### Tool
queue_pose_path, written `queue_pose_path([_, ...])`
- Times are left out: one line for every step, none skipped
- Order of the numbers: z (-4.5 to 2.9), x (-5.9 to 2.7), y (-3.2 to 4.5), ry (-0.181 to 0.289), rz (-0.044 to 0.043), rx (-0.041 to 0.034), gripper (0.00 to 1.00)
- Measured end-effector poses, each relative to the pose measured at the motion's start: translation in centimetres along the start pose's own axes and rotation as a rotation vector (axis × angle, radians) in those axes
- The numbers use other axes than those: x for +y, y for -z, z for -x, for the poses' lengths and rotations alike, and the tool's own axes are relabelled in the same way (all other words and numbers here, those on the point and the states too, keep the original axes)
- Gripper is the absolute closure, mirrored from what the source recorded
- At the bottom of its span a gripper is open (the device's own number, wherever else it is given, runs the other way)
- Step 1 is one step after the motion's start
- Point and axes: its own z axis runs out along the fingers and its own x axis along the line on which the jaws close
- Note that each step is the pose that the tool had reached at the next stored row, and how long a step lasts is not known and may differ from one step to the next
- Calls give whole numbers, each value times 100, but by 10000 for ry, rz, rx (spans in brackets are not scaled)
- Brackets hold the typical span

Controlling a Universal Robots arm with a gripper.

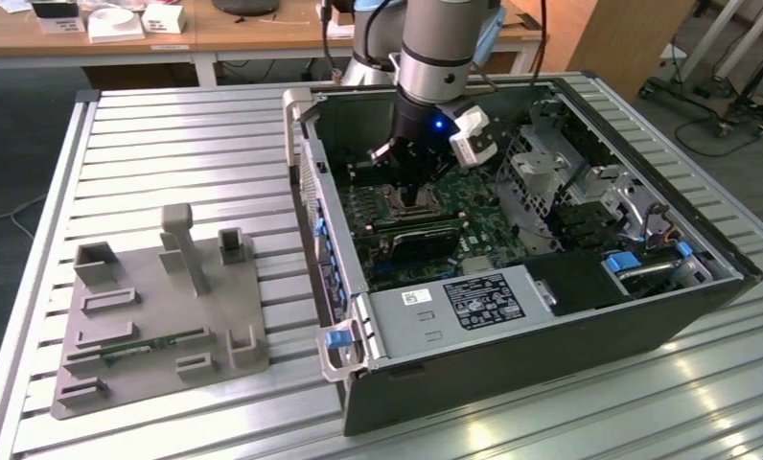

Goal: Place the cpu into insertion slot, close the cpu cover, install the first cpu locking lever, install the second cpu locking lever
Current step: 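Install the second cpu locking lever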

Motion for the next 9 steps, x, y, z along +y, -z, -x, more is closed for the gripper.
queue_pose_path([-8,0,-7,0,0,5,89])
queue_pose_path([-14,0,-15,0,0,11,89])
queue_pose_path([-16,0,-25,0,0,18,89])
queue_pose_path([-18,-1,-35,1,1,25,89])
queue_pose_path([-19,-1,-46,1,1,33,89])
queue_pose_path([-22,-1,-59,0,2,43,89])
queue_pose_path([-24,-1,-73,-1,1,53,89])
queue_pose_path([-26,-1,-87,-1,0,63,89])
queue_pose_path([-28,-1,-102,-1,0,72,89])
